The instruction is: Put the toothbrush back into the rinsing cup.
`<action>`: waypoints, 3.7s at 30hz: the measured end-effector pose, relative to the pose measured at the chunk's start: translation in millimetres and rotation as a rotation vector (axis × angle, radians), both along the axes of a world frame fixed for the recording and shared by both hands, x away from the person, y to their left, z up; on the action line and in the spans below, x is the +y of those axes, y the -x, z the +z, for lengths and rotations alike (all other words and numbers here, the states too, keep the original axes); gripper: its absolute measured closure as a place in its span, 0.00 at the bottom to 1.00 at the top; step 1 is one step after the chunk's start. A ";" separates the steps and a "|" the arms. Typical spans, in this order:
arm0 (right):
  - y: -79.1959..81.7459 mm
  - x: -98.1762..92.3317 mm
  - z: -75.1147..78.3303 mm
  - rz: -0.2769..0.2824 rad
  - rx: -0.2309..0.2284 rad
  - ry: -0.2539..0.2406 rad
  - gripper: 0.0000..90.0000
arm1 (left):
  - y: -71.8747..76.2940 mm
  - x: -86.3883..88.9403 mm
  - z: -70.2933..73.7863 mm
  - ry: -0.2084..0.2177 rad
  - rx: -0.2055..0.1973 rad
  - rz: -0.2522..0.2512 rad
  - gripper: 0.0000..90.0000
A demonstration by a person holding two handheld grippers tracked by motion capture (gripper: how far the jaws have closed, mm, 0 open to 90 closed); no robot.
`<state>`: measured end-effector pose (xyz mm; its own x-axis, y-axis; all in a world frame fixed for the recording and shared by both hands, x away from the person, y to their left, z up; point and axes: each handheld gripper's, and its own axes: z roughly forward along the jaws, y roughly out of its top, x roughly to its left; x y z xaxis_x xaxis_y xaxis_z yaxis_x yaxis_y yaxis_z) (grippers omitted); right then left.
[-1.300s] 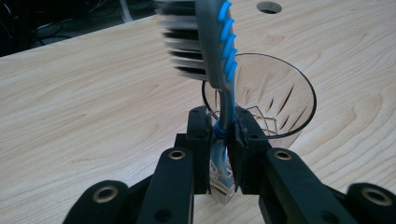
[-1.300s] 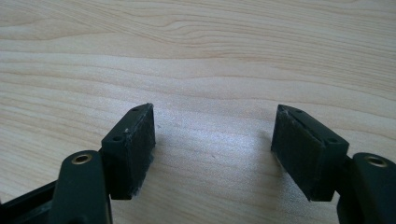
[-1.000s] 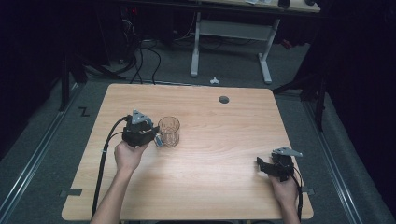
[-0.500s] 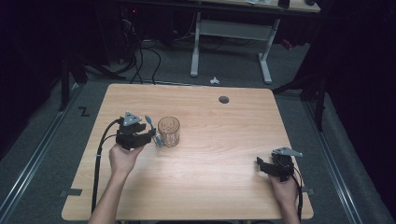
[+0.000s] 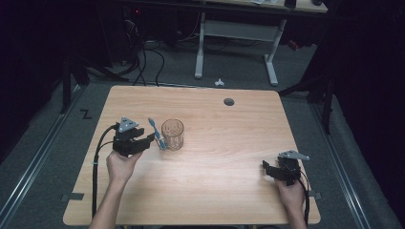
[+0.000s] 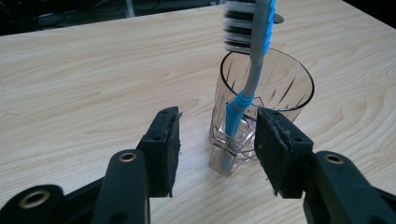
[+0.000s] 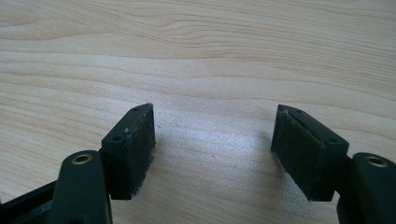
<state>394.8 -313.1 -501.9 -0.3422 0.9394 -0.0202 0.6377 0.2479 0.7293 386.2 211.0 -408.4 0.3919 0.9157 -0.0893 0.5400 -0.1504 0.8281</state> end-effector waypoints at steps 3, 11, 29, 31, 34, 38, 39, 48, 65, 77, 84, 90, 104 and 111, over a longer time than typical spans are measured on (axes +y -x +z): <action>0.0 0.0 0.0 0.000 0.000 0.000 0.34 | 1.7 1.5 -0.2 -0.010 0.006 0.004 0.56; 0.0 0.0 0.0 0.000 0.000 0.000 0.34 | 8.1 6.0 -1.5 0.004 -0.002 0.015 0.56; -0.1 0.1 0.0 0.000 0.000 0.000 0.34 | 26.0 18.5 -7.9 0.066 -0.017 0.053 0.56; -0.1 0.2 0.0 0.000 0.000 0.000 0.34 | 27.7 19.9 -8.9 0.075 -0.018 0.056 0.56; -0.1 0.2 0.0 0.000 0.000 0.000 0.34 | 29.9 21.5 -9.8 0.083 -0.019 0.060 0.56; -0.2 0.1 0.0 0.000 0.000 0.001 0.34 | 32.0 23.0 -11.2 0.083 -0.019 0.064 0.56; -0.2 0.2 0.0 -0.001 0.000 0.001 0.34 | 32.0 23.2 -11.7 0.080 -0.018 0.065 0.56; -0.2 0.2 0.0 -0.001 0.000 0.000 0.34 | 35.4 28.3 -18.2 0.068 -0.001 0.083 0.56; -0.2 0.2 0.0 0.000 0.000 0.000 0.34 | 40.1 36.3 -33.7 0.074 0.035 0.116 0.53; -0.2 0.2 0.0 -0.001 0.000 0.000 0.34 | 41.0 36.7 -43.0 0.066 0.057 0.124 0.53; -0.2 0.2 0.0 -0.001 0.000 0.000 0.34 | 40.9 35.4 -50.3 0.061 0.072 0.127 0.53; -0.2 0.2 0.0 -0.001 0.001 0.000 0.34 | 39.8 33.1 -55.6 0.055 0.083 0.124 0.53; -0.2 0.2 0.0 -0.002 0.001 0.000 0.34 | 39.9 30.8 -71.5 0.041 0.110 0.138 0.53; -0.2 0.2 0.0 -0.001 0.000 0.000 0.34 | 41.3 27.3 -78.9 0.031 0.117 0.142 0.52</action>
